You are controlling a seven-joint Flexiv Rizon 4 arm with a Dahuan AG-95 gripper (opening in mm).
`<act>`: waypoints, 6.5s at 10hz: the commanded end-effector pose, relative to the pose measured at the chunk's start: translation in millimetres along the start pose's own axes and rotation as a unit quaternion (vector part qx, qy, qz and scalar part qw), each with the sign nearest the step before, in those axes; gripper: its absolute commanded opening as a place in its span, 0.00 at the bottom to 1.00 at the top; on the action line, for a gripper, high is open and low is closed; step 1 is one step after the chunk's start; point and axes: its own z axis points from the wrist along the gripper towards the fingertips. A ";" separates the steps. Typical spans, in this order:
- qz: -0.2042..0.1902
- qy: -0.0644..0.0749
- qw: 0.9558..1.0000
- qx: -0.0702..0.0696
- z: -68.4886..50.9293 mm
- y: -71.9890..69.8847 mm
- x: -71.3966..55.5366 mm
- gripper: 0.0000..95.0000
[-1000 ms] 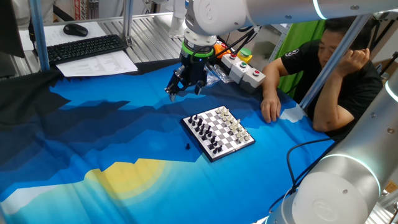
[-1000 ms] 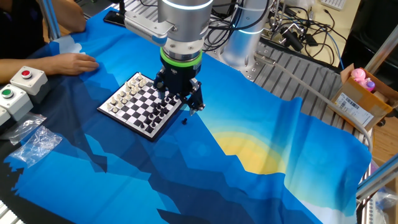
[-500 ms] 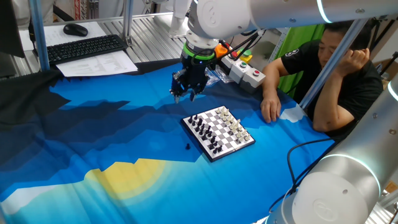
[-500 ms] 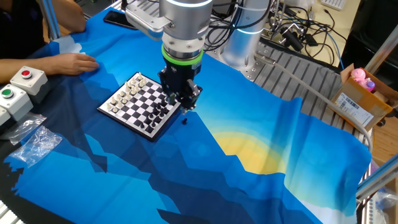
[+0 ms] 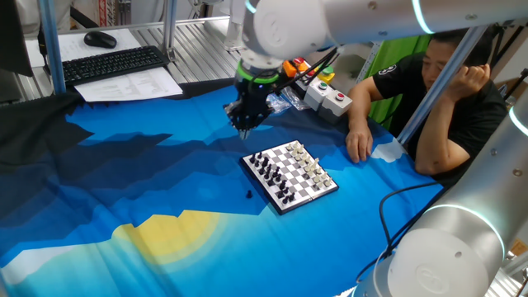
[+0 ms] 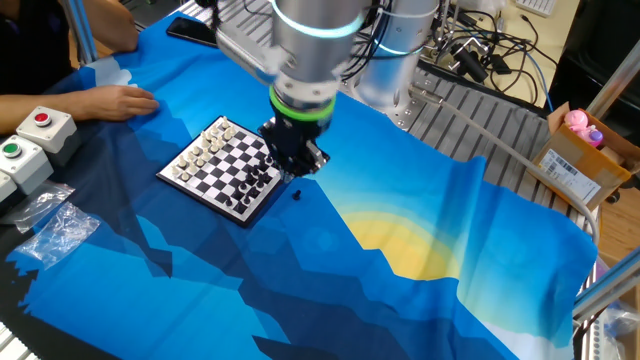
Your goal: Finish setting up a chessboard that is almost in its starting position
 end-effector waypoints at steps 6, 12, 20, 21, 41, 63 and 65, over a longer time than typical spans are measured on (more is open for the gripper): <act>-0.022 0.021 0.999 0.012 22.4 -3.3 32.7 0.00; -0.034 0.030 0.999 0.023 33.1 -3.9 46.7 0.40; -0.065 0.053 0.995 0.048 66.8 -1.5 58.8 0.40; -0.067 0.054 0.995 0.048 72.2 -1.5 60.6 0.40; -0.077 0.048 0.995 0.046 136.6 -3.5 76.1 0.20; -0.102 0.071 0.992 0.002 93.9 -30.3 55.4 0.00; -0.082 0.101 0.991 -0.022 93.9 -30.3 55.4 0.00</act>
